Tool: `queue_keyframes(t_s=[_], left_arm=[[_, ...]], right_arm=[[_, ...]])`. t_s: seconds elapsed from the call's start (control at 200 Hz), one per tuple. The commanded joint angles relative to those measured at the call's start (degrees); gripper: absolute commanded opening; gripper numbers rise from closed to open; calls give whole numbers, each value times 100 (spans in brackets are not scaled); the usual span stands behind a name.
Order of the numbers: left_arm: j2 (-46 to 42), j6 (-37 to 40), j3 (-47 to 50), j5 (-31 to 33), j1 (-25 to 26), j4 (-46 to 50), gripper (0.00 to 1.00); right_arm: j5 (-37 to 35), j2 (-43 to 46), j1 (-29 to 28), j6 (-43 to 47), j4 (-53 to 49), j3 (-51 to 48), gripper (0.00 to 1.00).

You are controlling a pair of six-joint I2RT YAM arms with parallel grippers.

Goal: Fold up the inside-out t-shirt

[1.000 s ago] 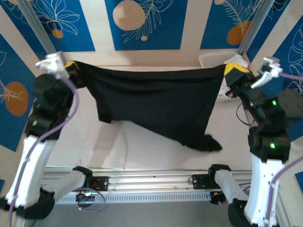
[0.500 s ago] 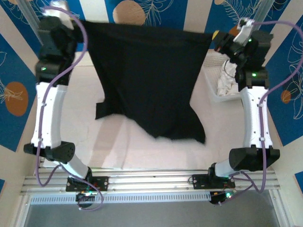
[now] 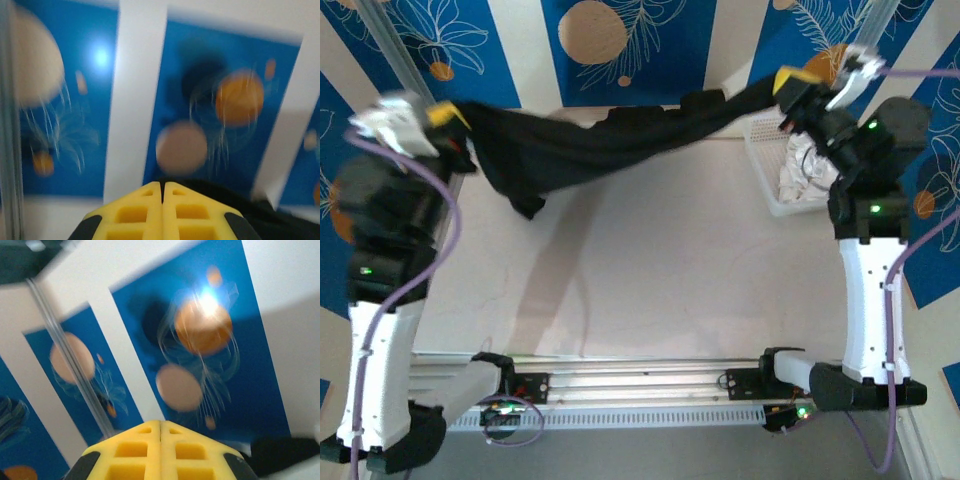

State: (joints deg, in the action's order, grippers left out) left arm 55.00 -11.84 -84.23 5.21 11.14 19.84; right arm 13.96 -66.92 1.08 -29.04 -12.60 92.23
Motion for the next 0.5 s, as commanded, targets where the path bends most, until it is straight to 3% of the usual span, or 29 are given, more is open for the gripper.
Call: queue_keyframes(t_s=[0.0,0.11,0.21,0.375,0.435,0.495], left_arm=[[-603,-847,2192,-1192,88,-211,0],[-788,-1265,3838,-1494,691,-254,0],[-429,-1295,4801,-1104,1623,-463,0],[478,-1231,5272,-917,2361,-786,0],[619,-1029,5235,-956,2488,-772,8],[634,-811,5113,-854,2595,-666,27]], right_arm=[[-38,396,-12,55,-369,-1589,0],[20,575,-5,125,-454,-2995,0],[203,278,22,246,-537,-3613,0],[148,-244,110,434,-627,-3879,0],[127,-346,146,469,-671,-3836,0],[99,-426,158,519,-772,-3760,0]])
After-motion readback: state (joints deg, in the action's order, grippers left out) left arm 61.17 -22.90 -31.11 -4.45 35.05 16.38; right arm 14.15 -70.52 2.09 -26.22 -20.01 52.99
